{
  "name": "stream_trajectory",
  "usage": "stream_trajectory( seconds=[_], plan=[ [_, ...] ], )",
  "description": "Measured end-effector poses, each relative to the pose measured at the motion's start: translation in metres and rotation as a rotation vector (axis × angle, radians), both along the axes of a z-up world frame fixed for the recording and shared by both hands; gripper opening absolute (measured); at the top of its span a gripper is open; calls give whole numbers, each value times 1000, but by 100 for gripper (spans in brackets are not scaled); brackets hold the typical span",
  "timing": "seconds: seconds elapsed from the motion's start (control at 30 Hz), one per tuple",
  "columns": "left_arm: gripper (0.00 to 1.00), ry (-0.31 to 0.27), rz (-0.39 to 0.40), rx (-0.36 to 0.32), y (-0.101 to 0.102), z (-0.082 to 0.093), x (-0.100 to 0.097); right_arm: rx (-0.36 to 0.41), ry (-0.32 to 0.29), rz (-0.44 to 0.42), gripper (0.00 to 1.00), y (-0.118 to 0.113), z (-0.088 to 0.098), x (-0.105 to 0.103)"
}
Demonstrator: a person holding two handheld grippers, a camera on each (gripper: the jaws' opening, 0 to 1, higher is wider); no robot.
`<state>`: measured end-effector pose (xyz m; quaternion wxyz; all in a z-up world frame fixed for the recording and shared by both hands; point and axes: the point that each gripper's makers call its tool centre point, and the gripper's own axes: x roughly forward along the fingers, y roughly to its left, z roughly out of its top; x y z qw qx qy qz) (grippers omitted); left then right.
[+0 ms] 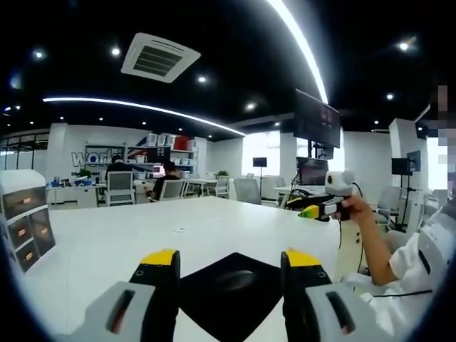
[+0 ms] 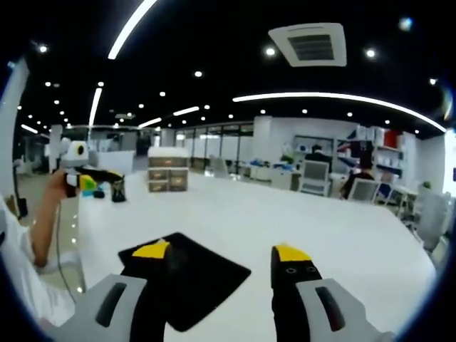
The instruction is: Arrange the mouse and mouse pad neatly on the desk surface
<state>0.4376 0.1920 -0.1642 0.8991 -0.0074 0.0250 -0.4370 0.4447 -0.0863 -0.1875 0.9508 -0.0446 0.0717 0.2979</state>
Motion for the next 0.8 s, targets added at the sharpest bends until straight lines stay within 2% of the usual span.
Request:
stream_trajectory(
  seconds=[0.03,0.07,0.13,0.8],
  plan=[
    [57,0,-2,1,0,0,0,1,4,-3,52,0,-1,0],
    [57,-2,-3,0,0,1,-1,-40,2,3,48,-1,-4,0],
    [57,-3,-2,-3,0,2,0,-42,1,-6,46,-2,-5,1],
    [57,5,-5,3,-3,-2,0,-28,-22,2,44,0,1,1]
  ],
)
